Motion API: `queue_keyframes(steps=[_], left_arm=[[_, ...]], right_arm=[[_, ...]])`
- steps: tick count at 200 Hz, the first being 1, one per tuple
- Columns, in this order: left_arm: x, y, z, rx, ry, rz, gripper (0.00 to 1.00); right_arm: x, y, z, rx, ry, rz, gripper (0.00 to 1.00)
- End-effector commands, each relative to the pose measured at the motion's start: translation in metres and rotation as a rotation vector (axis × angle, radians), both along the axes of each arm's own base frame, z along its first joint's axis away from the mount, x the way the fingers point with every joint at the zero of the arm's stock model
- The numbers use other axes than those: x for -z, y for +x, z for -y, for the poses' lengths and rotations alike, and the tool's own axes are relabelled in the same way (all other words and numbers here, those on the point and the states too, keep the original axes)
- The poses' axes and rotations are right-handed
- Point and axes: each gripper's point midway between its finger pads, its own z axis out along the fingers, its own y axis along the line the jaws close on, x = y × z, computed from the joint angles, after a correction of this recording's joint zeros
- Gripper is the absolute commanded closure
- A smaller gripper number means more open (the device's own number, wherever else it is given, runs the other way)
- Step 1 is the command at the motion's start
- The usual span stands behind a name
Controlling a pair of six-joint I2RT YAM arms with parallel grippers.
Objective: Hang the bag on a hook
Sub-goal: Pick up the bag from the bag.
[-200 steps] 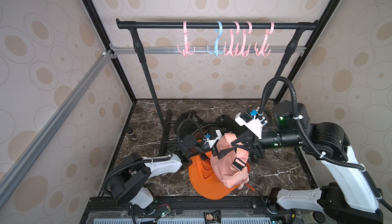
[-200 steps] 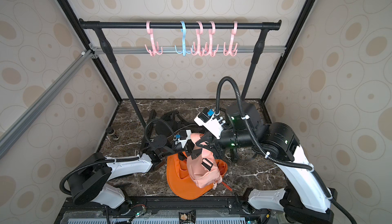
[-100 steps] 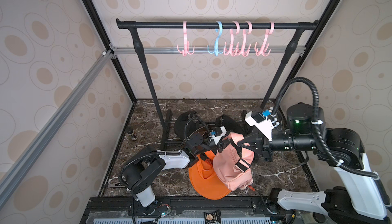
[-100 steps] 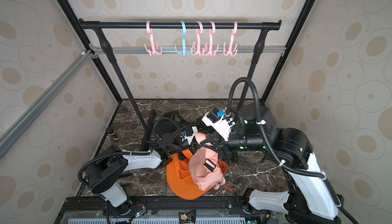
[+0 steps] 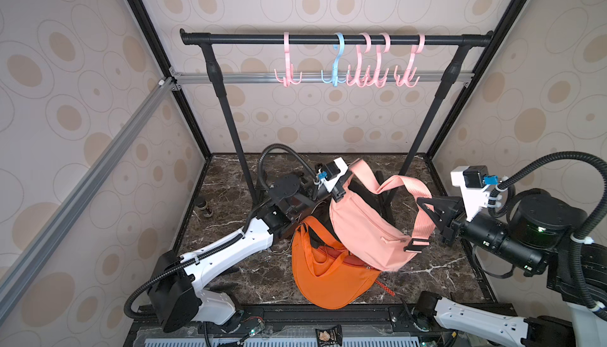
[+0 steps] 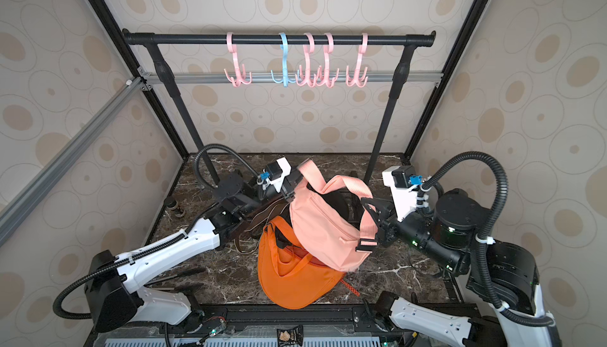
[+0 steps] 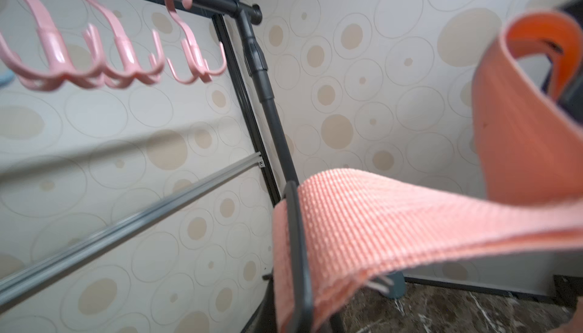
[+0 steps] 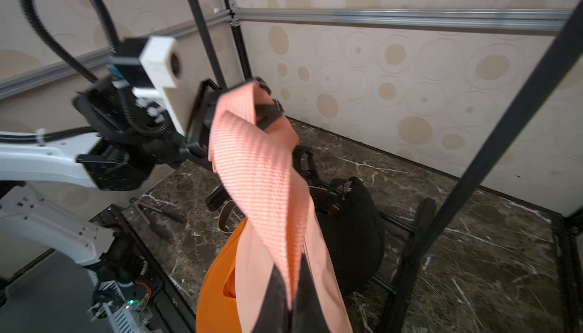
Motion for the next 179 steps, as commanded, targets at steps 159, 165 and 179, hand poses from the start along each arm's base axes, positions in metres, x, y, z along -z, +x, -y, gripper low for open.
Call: queue_keyframes(steps=[159, 165, 179], left_arm=[[-0.093, 0.036, 0.016, -0.55, 0.229, -0.078, 1.0], [-0.095, 0.036, 0.014, -0.558, 0.229, -0.075, 1.0], [-0.096, 0.036, 0.009, -0.579, 0.233, -0.07, 1.0]], right_arm=[[-0.03, 0.088, -0.035, 0.284, 0.058, 0.388, 0.27], [-0.031, 0.088, -0.031, 0.3, 0.056, 0.402, 0.27], [-0.035, 0.082, -0.022, 0.312, 0.055, 0.439, 0.28]])
